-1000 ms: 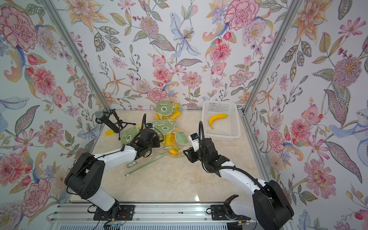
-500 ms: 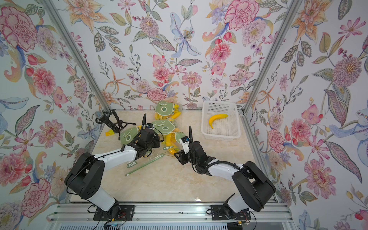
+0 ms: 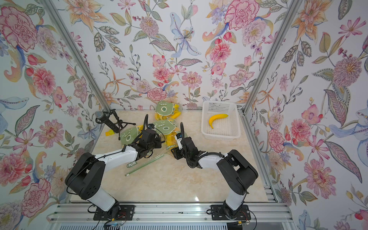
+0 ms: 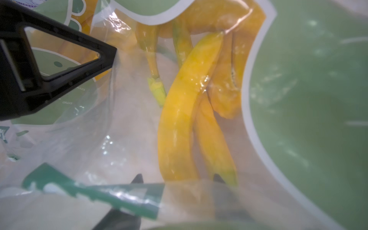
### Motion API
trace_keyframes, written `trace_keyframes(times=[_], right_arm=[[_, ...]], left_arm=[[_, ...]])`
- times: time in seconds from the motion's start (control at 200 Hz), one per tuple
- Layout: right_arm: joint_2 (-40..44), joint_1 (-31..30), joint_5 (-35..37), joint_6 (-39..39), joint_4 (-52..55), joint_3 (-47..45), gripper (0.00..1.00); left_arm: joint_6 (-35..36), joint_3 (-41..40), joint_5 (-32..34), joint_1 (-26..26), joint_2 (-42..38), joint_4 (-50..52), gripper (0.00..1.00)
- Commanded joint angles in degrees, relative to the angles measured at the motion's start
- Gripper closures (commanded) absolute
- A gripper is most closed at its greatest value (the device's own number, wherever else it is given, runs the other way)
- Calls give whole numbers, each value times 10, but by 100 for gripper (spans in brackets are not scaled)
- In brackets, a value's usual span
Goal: Open the zip-top bag and take out the banana
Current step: Pick up the banana from the zipper food storage bag.
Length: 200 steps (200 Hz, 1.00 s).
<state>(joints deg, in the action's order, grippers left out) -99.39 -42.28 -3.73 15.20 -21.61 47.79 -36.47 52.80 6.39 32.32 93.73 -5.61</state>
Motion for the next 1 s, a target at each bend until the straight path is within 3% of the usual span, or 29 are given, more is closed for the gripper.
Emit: trace_keyframes(times=[0.0, 0.5, 0.575, 0.731, 0.996], right_arm=[[-23, -9, 29, -33, 22, 32, 42], [-118, -20, 68, -61, 79, 95, 41], [-121, -22, 74, -61, 80, 95, 46], [-96, -23, 72, -61, 82, 87, 58], [-9, -25, 46, -44, 107, 51, 62]], left_arm=[[-4, 7, 13, 9, -5, 4, 100], [-10, -6, 13, 12, -7, -5, 100], [-11, -7, 16, 12, -9, -5, 100], [-8, -9, 22, 12, -10, -3, 100], [-6, -15, 44, 12, -5, -4, 100]])
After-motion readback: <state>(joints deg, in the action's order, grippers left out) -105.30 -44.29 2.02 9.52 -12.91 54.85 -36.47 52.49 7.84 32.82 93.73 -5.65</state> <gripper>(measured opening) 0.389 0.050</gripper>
